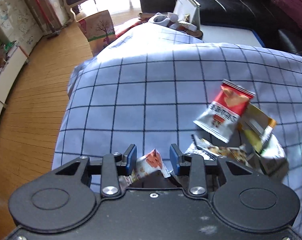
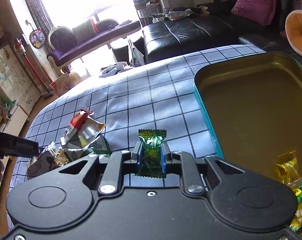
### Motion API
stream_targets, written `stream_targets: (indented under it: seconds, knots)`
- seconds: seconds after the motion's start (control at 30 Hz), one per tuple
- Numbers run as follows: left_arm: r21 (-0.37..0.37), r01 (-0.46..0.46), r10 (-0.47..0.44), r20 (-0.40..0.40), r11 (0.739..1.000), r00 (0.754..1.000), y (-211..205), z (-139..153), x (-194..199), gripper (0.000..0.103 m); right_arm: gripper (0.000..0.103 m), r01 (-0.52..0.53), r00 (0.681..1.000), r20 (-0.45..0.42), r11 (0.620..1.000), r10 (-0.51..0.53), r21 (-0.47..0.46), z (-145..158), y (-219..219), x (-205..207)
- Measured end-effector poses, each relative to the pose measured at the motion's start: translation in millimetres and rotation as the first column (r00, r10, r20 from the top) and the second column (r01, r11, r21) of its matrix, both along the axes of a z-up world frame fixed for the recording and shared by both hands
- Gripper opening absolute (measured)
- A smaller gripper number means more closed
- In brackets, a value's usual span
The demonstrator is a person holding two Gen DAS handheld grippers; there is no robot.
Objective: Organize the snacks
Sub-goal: 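Grasp the red snack packet with the left tool while right holds green candy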
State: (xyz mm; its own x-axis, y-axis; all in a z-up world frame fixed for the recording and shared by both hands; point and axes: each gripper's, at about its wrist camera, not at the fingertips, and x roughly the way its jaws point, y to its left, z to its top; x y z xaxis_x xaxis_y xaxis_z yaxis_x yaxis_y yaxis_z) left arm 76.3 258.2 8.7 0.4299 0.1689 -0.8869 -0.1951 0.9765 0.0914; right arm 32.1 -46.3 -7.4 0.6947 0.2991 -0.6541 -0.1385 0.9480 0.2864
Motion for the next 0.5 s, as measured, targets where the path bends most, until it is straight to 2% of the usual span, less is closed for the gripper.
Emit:
stream_targets:
  seconds: [0.27, 0.37, 0.5]
  knots:
    - [-0.054, 0.03, -0.023, 0.122, 0.998, 0.992, -3, 36, -19, 0.037, 0.026, 0.008, 1.0, 0.004, 1.0, -0.008, 0.018, 1, -4, 0]
    - [-0.081, 0.083, -0.07, 0.15, 0.993, 0.986, -15, 39, -13, 0.038, 0.026, 0.006, 1.0, 0.002, 1.0, -0.006, 0.019, 1, -5, 0]
    - [-0.056, 0.179, -0.168, 0.166, 0.982, 0.972, -45, 32, 2, 0.041, 0.026, 0.001, 1.0, 0.0, 1.0, -0.001, 0.02, 1, -5, 0]
